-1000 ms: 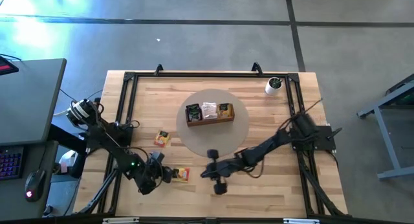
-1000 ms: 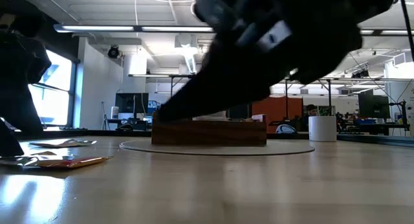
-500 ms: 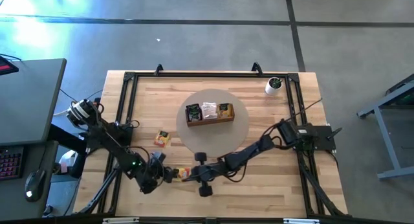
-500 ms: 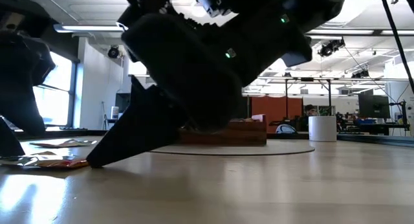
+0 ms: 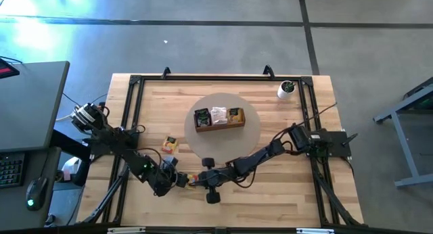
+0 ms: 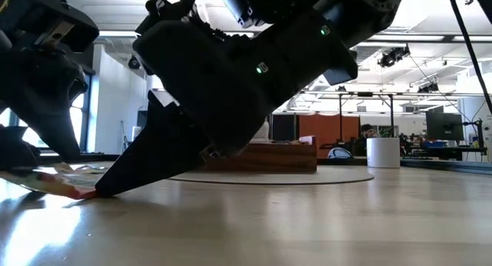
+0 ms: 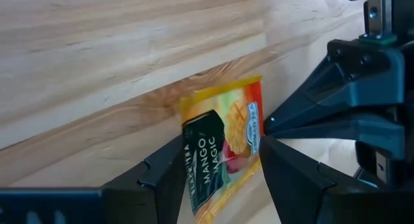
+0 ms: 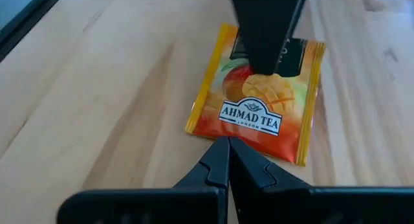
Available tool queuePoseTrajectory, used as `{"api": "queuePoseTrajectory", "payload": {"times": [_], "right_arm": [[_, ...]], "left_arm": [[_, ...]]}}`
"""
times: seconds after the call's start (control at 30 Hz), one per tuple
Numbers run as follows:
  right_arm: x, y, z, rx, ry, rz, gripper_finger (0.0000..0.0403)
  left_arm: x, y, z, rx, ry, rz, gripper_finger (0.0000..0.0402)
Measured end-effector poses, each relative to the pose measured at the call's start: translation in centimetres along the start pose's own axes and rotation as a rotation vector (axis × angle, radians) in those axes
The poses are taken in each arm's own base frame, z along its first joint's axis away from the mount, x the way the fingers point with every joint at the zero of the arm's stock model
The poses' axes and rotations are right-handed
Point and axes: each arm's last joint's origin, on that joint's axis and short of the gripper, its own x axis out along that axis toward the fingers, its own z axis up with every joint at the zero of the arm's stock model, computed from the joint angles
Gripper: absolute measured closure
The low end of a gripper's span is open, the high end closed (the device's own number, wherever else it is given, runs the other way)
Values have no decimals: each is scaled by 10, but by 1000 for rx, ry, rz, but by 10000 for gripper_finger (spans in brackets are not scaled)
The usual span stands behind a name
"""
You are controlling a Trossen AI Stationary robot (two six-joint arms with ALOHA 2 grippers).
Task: Pick & Place Tea
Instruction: Put the yellow tea bag into the right section of the wooden organizer
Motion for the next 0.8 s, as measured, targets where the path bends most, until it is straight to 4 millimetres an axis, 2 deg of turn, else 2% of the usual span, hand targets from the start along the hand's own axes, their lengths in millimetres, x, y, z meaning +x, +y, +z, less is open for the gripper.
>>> {"api": "queuePoseTrajectory", "payload": {"times": [0.17, 0.27, 0.37, 0.57, 0.63, 0.7, 0.8], "right_arm": [[0, -2, 0, 0, -4, -27, 401], [0, -2, 0, -1, -4, -26, 402], [0, -2, 0, -1, -5, -28, 401], [-2, -1, 1, -35, 17, 21, 402], [-9, 0, 4, -59, 55, 8, 401], [-21, 1, 8, -82, 119, 4, 401], [-51, 1, 23, -154, 227, -6, 401]], "left_arm": [[0, -1, -1, -5, 9, -11, 209], [0, -1, -1, -7, 5, -16, 225], [0, -2, -1, 21, -9, -28, 264], [1, -1, -1, 40, -16, -31, 370], [1, -2, -1, 38, -15, -35, 392], [1, -3, 0, 36, -22, -50, 393], [2, -15, 3, 88, -38, -90, 389]]}}
